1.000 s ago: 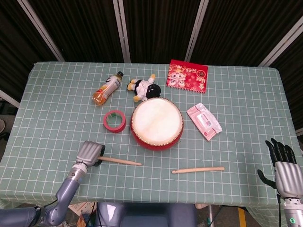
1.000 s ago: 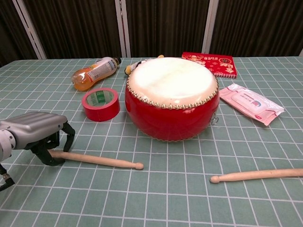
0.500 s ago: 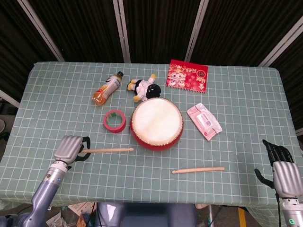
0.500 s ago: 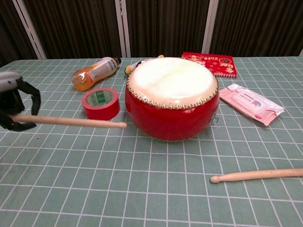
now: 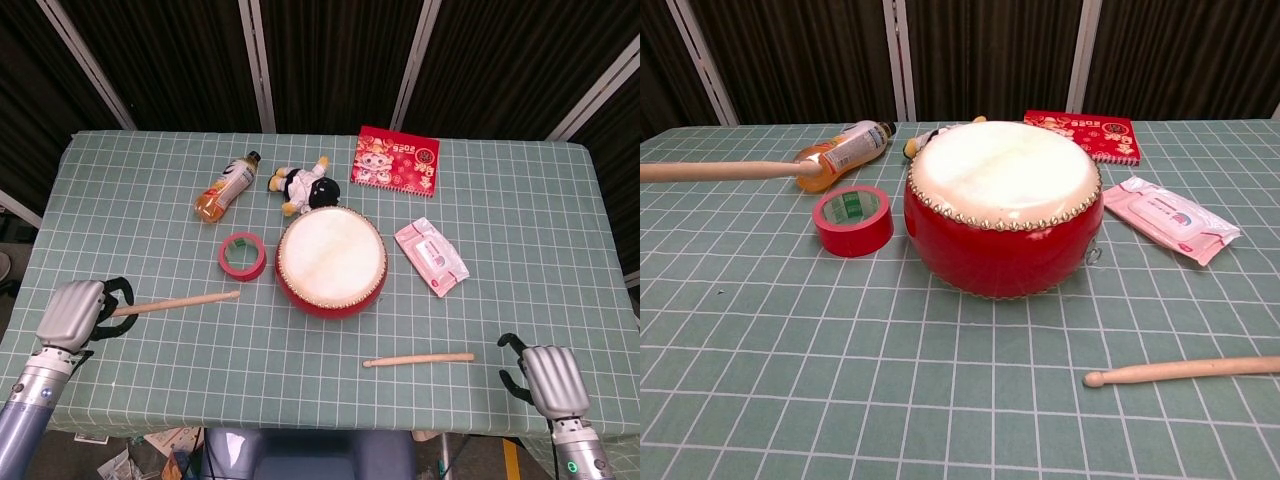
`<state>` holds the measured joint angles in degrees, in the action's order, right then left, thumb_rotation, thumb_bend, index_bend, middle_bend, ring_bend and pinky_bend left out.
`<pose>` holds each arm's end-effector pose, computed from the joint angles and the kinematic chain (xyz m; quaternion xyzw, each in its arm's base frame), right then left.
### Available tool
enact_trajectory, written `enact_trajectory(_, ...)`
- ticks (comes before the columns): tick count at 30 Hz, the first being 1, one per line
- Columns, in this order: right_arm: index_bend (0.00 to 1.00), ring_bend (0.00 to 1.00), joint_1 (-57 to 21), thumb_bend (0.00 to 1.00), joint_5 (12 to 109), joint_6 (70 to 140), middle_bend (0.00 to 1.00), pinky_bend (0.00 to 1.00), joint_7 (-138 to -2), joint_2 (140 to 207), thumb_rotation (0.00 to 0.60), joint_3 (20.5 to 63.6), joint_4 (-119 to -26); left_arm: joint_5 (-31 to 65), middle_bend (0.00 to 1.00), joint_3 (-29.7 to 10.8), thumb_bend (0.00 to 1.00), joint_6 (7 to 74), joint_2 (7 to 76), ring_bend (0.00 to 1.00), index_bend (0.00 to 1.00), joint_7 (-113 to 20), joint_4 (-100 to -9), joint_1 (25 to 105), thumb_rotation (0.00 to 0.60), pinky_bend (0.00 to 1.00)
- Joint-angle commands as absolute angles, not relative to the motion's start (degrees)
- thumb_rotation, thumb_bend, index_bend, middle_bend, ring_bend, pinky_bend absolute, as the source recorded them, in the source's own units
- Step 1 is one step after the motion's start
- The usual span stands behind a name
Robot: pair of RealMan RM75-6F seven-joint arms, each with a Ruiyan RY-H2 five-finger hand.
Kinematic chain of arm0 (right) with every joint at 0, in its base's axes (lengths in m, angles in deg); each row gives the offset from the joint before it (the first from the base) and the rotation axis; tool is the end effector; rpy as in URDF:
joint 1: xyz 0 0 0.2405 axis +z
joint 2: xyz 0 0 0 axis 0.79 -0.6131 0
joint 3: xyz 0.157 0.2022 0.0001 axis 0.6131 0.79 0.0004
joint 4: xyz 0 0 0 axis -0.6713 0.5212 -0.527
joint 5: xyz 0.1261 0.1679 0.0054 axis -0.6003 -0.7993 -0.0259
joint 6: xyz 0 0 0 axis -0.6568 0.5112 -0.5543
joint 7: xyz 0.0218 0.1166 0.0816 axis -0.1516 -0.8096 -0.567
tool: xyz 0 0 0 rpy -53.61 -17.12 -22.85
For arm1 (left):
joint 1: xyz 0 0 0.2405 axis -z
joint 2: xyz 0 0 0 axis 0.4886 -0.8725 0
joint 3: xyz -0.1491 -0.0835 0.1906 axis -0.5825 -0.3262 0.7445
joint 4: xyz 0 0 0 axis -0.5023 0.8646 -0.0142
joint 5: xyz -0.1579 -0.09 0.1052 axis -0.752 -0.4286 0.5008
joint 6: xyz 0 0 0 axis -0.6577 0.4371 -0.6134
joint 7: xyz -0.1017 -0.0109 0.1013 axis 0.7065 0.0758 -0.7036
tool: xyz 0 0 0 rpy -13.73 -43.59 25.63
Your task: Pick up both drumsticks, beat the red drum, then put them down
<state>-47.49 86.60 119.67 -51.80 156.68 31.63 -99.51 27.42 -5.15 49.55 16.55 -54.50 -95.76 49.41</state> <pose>-0.2765 -0.1636 0.1087 0.6680 -0.3870 0.3252 0.5462 -0.2215 0.2384 0.1392 -0.6219 -0.4576 -0.3947 0.4981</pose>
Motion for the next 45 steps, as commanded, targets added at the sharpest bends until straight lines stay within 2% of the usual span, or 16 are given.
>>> enact_trajectory(1, 0.42, 1.00, -45.8, 0.32, 84.2, 115.6, 1.00, 1.00, -44.0, 160.6, 0.600, 30.9, -101.8, 28.7, 1.00, -4.8, 0.60, 50.6, 15.9, 1.00, 0.76, -53.1, -95.3, 48.3, 0.600, 1.00)
enact_trajectory(10, 0.46, 1.00, -43.9, 0.32, 78.7, 113.2, 1.00, 1.00, -35.4, 168.1, 0.600, 32.5, -101.0, 29.4, 1.00, -5.1, 0.60, 50.7, 15.2, 1.00, 0.76, -49.3, -94.1, 47.2, 0.600, 1.00)
enact_trajectory(19, 0.47, 1.00, -42.4, 0.32, 76.2, 112.8, 1.00, 1.00, -32.4, 173.8, 0.600, 33.7, -95.7, 29.1, 1.00, -5.5, 0.60, 49.4, 15.0, 1.00, 0.76, -48.3, -93.2, 47.3, 0.600, 1.00)
enact_trajectory(28, 0.47, 1.00, -41.1, 0.32, 72.3, 111.6, 1.00, 1.00, -32.0, 176.5, 0.600, 35.3, -92.3, 29.1, 1.00, -5.7, 0.60, 48.8, 15.1, 1.00, 0.76, -48.4, -93.1, 47.3, 0.600, 1.00)
enact_trajectory(45, 0.49, 1.00, -39.5, 0.31, 70.2, 110.4, 1.00, 1.00, -31.6, 179.2, 0.600, 34.7, -87.5, 30.0, 1.00, -5.7, 0.60, 48.5, 14.6, 1.00, 0.76, -48.5, -94.1, 46.9, 0.600, 1.00)
